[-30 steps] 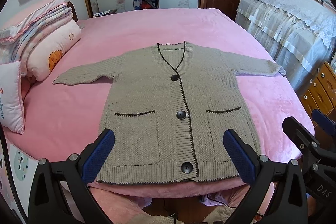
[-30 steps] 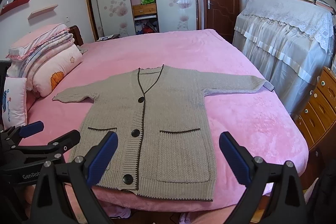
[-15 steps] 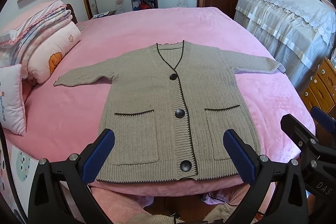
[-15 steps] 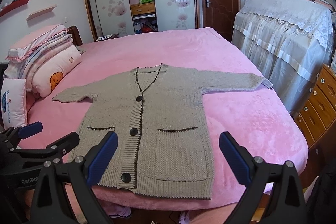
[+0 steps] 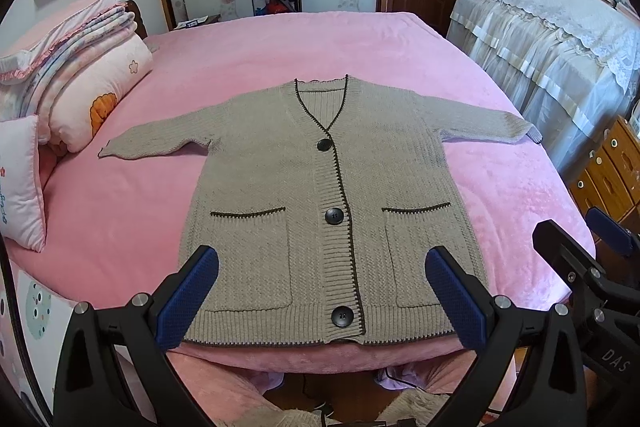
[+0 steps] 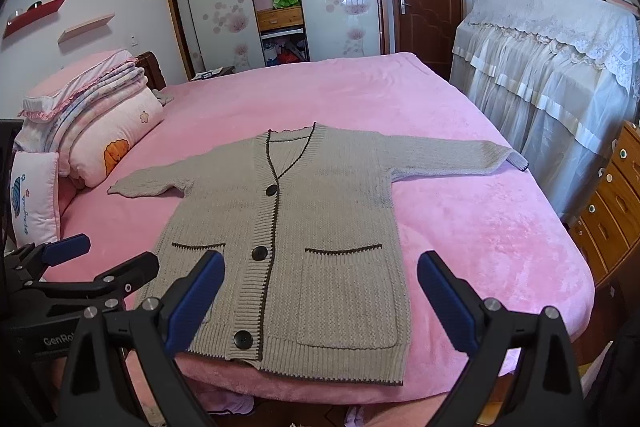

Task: Fold large clothes

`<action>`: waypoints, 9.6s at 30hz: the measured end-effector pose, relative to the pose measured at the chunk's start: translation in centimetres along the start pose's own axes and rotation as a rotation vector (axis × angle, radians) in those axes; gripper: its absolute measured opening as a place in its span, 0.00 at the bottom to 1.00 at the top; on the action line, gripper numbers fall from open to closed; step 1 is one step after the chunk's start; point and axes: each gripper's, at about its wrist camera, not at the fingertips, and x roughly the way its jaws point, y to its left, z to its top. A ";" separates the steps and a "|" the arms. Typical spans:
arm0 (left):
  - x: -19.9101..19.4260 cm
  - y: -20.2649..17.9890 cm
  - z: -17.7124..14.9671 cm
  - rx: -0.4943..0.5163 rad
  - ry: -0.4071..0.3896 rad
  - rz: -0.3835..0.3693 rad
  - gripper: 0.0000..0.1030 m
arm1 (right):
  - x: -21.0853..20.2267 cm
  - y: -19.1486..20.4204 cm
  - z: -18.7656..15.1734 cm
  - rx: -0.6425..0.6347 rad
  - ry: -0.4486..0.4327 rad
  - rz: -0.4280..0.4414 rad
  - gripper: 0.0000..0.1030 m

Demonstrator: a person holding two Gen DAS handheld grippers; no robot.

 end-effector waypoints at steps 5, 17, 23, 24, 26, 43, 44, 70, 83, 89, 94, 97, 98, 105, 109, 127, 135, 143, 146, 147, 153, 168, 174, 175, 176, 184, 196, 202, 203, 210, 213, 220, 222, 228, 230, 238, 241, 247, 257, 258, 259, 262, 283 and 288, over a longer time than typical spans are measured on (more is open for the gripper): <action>0.2 -0.7 0.4 -0.003 0.006 0.006 1.00 | 0.1 -0.4 0.1 -0.006 -0.003 0.006 0.95; 0.6 -2.1 0.8 0.014 0.007 -0.008 1.00 | 0.2 -1.4 0.6 -0.010 -0.007 -0.009 0.95; 0.5 -2.0 0.9 0.022 -0.011 -0.011 1.00 | 0.3 -1.3 0.8 -0.011 -0.005 -0.026 0.95; 0.5 -2.0 0.9 0.022 -0.012 -0.012 1.00 | 0.3 -1.2 0.8 -0.012 -0.004 -0.029 0.95; 0.6 -1.7 0.8 0.019 -0.014 -0.021 1.00 | 0.3 -0.9 0.8 -0.016 -0.004 -0.039 0.95; 1.3 3.1 0.5 -0.031 -0.056 -0.048 1.00 | 1.3 2.6 1.4 -0.046 0.006 -0.128 0.95; 1.4 3.4 0.5 -0.035 -0.055 -0.047 1.00 | 1.3 2.6 1.3 -0.047 0.007 -0.128 0.95; 6.1 -5.2 12.2 0.148 -0.174 0.002 1.00 | 3.9 -6.4 8.7 0.045 -0.070 -0.225 0.91; 19.3 -21.3 25.0 0.255 -0.132 0.018 1.00 | 11.9 -27.2 18.3 0.155 -0.056 -0.324 0.85; 29.4 -29.0 27.5 0.284 -0.058 0.003 1.00 | 20.3 -38.4 18.5 0.315 0.043 -0.289 0.83; 37.0 -33.5 25.6 0.323 -0.003 0.029 1.00 | 27.5 -43.6 15.1 0.481 0.151 -0.199 0.76; 41.4 -35.3 23.9 0.338 0.058 0.044 1.00 | 31.5 -45.8 12.8 0.583 0.204 -0.140 0.70; 42.9 -35.9 23.1 0.342 0.078 0.047 1.00 | 32.2 -46.2 12.2 0.603 0.210 -0.128 0.68; 47.7 -37.5 20.0 0.354 0.139 0.071 1.00 | 36.3 -47.7 11.1 0.689 0.209 -0.064 0.60; 48.2 -38.1 19.5 0.365 0.134 0.080 1.00 | 38.4 -48.1 11.1 0.692 0.229 -0.081 0.28; 34.2 -15.5 23.4 0.133 0.037 0.084 1.00 | 25.5 -25.1 24.1 0.213 -0.127 0.147 0.09; 33.2 3.5 22.8 -0.075 0.038 0.236 1.00 | 30.3 -5.1 25.1 0.019 -0.047 0.292 0.09; 37.9 15.4 18.2 -0.191 0.159 0.261 1.00 | 44.4 10.8 15.8 -0.240 0.233 0.158 0.14; 39.1 17.0 16.8 -0.204 0.193 0.242 1.00 | 48.1 13.6 11.9 -0.307 0.361 0.144 0.15; 39.6 17.2 16.6 -0.205 0.199 0.235 1.00 | 48.5 14.0 11.0 -0.320 0.373 0.137 0.16; 41.5 17.0 16.7 -0.199 0.195 0.154 1.00 | 47.1 13.6 10.5 -0.313 0.319 0.180 0.43; 41.2 8.3 19.8 -0.017 0.132 0.095 0.99 | 41.3 3.7 12.6 -0.138 0.243 0.178 0.43; 41.7 3.6 20.8 0.124 0.116 0.146 0.99 | 39.7 -3.1 11.5 -0.048 0.246 0.089 0.43; 41.9 2.5 21.1 0.166 0.118 0.154 0.99 | 39.6 -4.0 11.2 -0.036 0.249 0.072 0.43; 42.1 1.9 21.3 0.195 0.122 0.159 0.99 | 39.5 -5.0 10.9 -0.020 0.252 0.058 0.43; 44.2 -3.1 22.5 0.430 0.129 0.210 0.98 | 39.1 -9.9 9.4 0.057 0.270 0.016 0.43; 44.9 -3.6 25.2 0.355 0.119 0.193 0.07 | 38.7 -12.7 9.3 0.110 0.237 -0.007 0.43; 43.7 5.2 24.7 -0.080 0.092 0.065 0.08 | 38.6 -13.6 9.2 0.123 0.218 -0.027 0.43; 44.3 6.8 23.8 -0.145 0.112 0.057 0.08 | 38.7 -13.7 9.1 0.125 0.219 -0.031 0.43; 47.3 12.3 18.7 -0.355 0.192 -0.105 0.18 | 39.5 -13.5 8.4 0.123 0.244 -0.030 0.43; 46.9 13.1 19.2 -0.362 0.211 -0.172 0.31 | 39.7 -12.9 8.5 0.104 0.247 -0.022 0.43; 45.7 14.2 20.0 -0.368 0.178 -0.208 0.52 | 42.1 -12.1 9.9 0.093 0.259 -0.027 0.43; 45.5 13.9 20.2 -0.357 0.180 -0.207 0.52 | 42.8 -11.9 10.8 0.089 0.256 -0.030 0.43; 46.0 11.0 21.7 -0.264 0.159 -0.187 0.23 | 45.1 -12.6 11.2 0.128 0.334 -0.005 0.17; 45.6 10.3 22.1 -0.230 0.135 -0.187 0.18 | 44.4 -13.3 10.8 0.149 0.303 -0.003 0.15; 47.4 11.7 21.2 -0.260 0.202 -0.186 0.27 | 44.9 -15.1 9.6 0.233 0.315 0.011 0.19; 45.7 13.6 21.7 -0.281 0.189 -0.202 0.56 | 43.8 -14.7 10.6 0.197 0.296 -0.007 0.31; 44.0 17.6 23.5 -0.333 0.121 -0.121 0.63 | 43.2 -14.9 13.6 0.169 0.234 -0.015 0.50; 44.9 13.3 25.7 -0.192 0.036 0.048 0.25 | 49.2 -11.9 19.3 0.078 0.184 -0.136 0.49; 44.9 12.6 25.5 -0.191 0.023 0.047 0.24 | 49.5 -11.5 19.5 0.069 0.177 -0.150 0.48; 45.0 12.4 25.3 -0.188 0.017 0.042 0.24 | 49.8 -11.2 19.6 0.065 0.173 -0.154 0.42; 46.0 10.7 24.5 -0.128 0.026 0.077 0.23 | 51.0 -10.8 18.9 0.067 0.212 -0.080 0.19; 41.6 12.2 24.7 -0.100 0.103 -0.013 0.43 | 44.2 -7.9 18.0 0.048 0.227 0.004 0.04; 34.7 13.0 24.3 -0.116 0.045 -0.078 0.53 | 37.5 -4.1 18.0 0.016 0.183 0.075 0.05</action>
